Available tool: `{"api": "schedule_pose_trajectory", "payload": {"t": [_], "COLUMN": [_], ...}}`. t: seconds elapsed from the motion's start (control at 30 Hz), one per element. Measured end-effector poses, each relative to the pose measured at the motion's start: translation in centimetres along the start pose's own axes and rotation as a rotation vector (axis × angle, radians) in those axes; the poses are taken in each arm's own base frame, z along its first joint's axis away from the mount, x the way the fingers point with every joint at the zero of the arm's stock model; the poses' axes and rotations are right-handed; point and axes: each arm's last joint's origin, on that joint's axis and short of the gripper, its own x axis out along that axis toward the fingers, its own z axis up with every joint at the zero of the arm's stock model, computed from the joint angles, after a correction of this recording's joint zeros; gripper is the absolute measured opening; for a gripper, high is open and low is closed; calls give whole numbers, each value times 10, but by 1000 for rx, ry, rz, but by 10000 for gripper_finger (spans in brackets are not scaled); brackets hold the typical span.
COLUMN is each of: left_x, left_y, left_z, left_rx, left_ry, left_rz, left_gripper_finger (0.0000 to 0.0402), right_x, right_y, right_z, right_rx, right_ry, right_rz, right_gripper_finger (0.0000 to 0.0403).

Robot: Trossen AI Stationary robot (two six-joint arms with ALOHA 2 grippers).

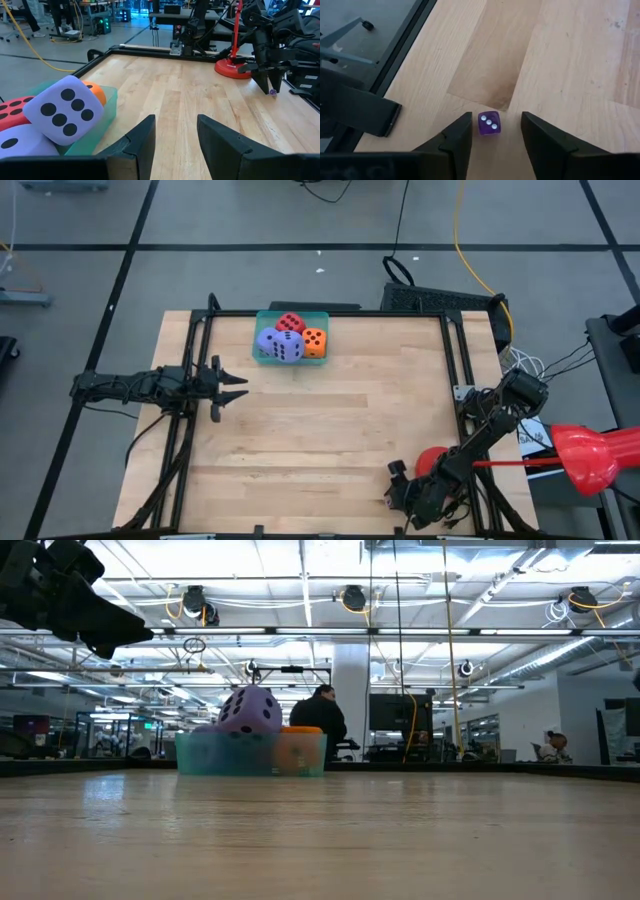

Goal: Pick & Place Dice
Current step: Put the small purple dice into the green bin

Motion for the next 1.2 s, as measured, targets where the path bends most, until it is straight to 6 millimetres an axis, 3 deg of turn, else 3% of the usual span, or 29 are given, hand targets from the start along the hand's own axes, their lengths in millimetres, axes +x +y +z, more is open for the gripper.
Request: {"api": "schedule_pose_trajectory", "payload": {"t": [0.6, 0.93, 1.2], "left_x": [0, 0, 0], "left_y": [0, 0, 0], "left_z": [0, 0, 0], "left_rx": [0, 0, 0], "left_ry": [0, 0, 0], "left_rz": [0, 0, 0], "left_gripper_finger": [152, 152, 152], "right_x": [0, 1, -21], "right_y": [-1, 2, 0], "right_z": [-1, 5, 27], "right_rx": [-2, 12, -9], "right_ry": [6, -42, -171], "right_rz": [-13, 34, 72], "right_gripper_finger": [59, 65, 51]}}
